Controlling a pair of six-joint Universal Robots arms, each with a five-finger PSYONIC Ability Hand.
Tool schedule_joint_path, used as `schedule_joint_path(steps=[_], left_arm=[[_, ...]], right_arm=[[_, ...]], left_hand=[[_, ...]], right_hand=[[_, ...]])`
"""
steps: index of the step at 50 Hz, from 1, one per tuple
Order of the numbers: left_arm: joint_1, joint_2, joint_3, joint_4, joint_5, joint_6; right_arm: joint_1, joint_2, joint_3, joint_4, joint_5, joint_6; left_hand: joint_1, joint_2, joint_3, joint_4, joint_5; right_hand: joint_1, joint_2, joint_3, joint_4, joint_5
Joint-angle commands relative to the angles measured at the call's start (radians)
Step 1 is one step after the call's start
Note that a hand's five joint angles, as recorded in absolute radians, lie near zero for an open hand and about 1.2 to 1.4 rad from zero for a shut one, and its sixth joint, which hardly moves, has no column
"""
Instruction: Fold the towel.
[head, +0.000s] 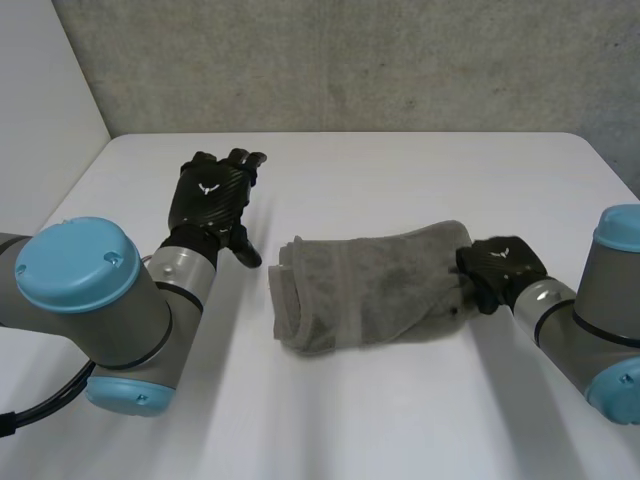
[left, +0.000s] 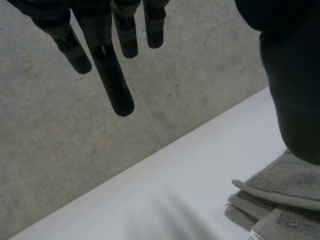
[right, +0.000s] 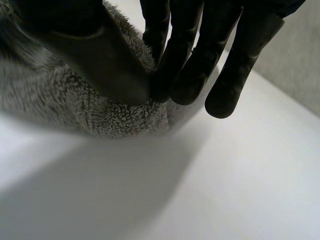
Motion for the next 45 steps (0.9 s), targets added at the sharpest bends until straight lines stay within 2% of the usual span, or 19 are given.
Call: schedule_joint_path(steps=[1,5,9,13,18,25,27,30,34,40,45], left_arm=[[0.008,0.007,0.002,0.002,-0.002,-0.002],[0.014,0.015,0.002,0.017,-0.013,-0.004],[0.023,0.023,0.001,0.029,-0.035,-0.002],[0.058,0.052,-0.005,0.032,-0.071,-0.019],[0.077,0.055,-0.009,0.031,-0.073,-0.072],[0.08,0.055,-0.008,0.031,-0.067,-0.09],[0.08,0.055,-0.008,0.031,-0.065,-0.09],[0.078,0.055,-0.01,0.031,-0.062,-0.088],[0.069,0.052,-0.01,0.029,-0.064,-0.09],[0.049,0.052,-0.012,0.015,-0.065,-0.088],[-0.02,0.05,-0.005,-0.075,-0.073,-0.093]], right_arm=[[0.13,-0.063,-0.099,0.015,-0.091,0.007],[0.27,-0.062,-0.24,0.061,-0.14,0.004],[0.344,-0.016,-0.322,0.11,-0.16,0.004],[0.466,0.124,-0.417,0.165,-0.179,-0.018],[0.528,0.188,-0.454,0.193,-0.162,-0.057],[0.528,0.198,-0.454,0.194,-0.13,-0.07],[0.526,0.173,-0.429,0.191,-0.092,-0.07],[0.523,0.142,-0.414,0.19,-0.065,-0.071],[0.506,-0.002,-0.328,0.17,-0.001,-0.032],[0.439,-0.068,-0.288,0.162,0.008,0.058],[0.352,-0.091,-0.274,0.165,0.008,0.156]], left_hand=[[-0.075,-0.064,-1.125,-0.076,-0.205],[-0.078,-0.067,-1.128,-0.078,-0.208],[-0.078,-0.067,-1.128,-0.078,-0.208],[-0.078,-0.067,-1.128,-0.078,-0.208],[-0.075,-0.064,-1.125,-0.076,-0.205],[-0.072,-0.061,-1.122,-0.073,-0.202],[-0.072,-0.061,-1.122,-0.073,-0.202],[-0.072,-0.061,-1.122,-0.073,-0.202],[-0.072,-0.061,-1.122,-0.073,-0.202],[-0.072,-0.061,-1.122,-0.073,-0.202],[-0.066,-0.055,-1.116,-0.067,-0.196]], right_hand=[[0.127,0.071,0.065,0.057,0.067],[0.127,0.071,0.065,0.057,0.067],[0.127,0.071,0.065,0.057,0.067],[0.127,0.071,0.065,0.057,0.067],[0.127,0.071,0.065,0.057,0.067],[0.098,0.043,0.036,0.029,0.039],[-0.994,-1.05,-1.056,-1.063,-1.054],[-1.095,-1.151,-1.157,-1.164,-1.155],[-1.095,-1.151,-1.157,-1.164,-1.155],[-1.095,-1.151,-1.157,-1.164,-1.155],[-1.095,-1.151,-1.157,-1.164,-1.155]])
